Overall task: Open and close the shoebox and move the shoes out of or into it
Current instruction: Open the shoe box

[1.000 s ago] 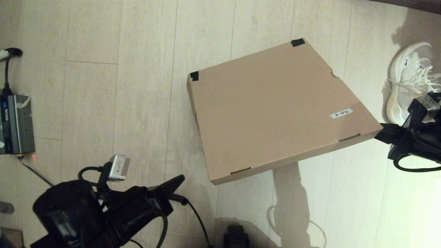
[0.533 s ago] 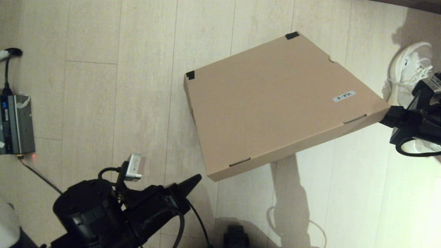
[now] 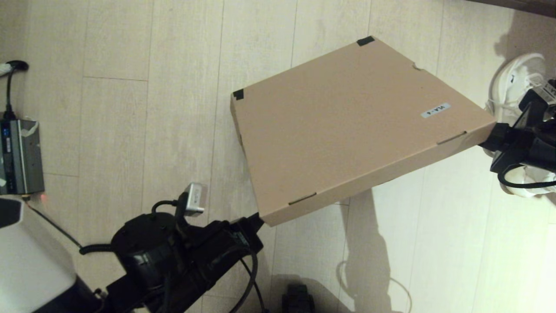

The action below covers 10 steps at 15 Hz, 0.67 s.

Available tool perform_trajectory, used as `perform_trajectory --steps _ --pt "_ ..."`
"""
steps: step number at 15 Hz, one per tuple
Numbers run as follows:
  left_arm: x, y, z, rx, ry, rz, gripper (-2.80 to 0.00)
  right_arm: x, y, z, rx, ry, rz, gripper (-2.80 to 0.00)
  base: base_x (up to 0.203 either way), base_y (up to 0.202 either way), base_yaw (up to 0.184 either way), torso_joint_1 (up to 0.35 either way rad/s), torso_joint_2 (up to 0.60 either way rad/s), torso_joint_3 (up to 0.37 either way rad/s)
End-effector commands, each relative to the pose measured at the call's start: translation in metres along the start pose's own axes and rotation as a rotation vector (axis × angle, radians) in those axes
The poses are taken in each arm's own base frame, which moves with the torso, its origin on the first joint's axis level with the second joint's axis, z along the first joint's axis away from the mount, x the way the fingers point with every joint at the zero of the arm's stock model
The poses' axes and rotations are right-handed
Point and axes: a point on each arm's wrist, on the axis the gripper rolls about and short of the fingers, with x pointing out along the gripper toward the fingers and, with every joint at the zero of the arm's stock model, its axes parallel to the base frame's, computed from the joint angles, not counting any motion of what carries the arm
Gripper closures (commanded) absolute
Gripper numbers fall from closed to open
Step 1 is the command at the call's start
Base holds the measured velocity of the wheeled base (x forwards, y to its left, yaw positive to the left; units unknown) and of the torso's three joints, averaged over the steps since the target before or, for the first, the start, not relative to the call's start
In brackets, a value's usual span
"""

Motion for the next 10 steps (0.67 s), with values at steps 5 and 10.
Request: perform_trajectory --steps 5,10 --pt "-0.002 -0.001 0.042 -0.001 -0.175 -0.008 0.00 0.001 0.005 0.003 -0.001 0.006 0.008 0.00 0.000 0.000 0.000 0.000 0.00 0.000" --pt "0.007 -0.007 0.055 -0.002 -0.231 -0.041 0.00 0.005 0.009 0.005 -0.012 0.014 0.022 0.00 0.000 0.000 0.000 0.000 0.00 0.000"
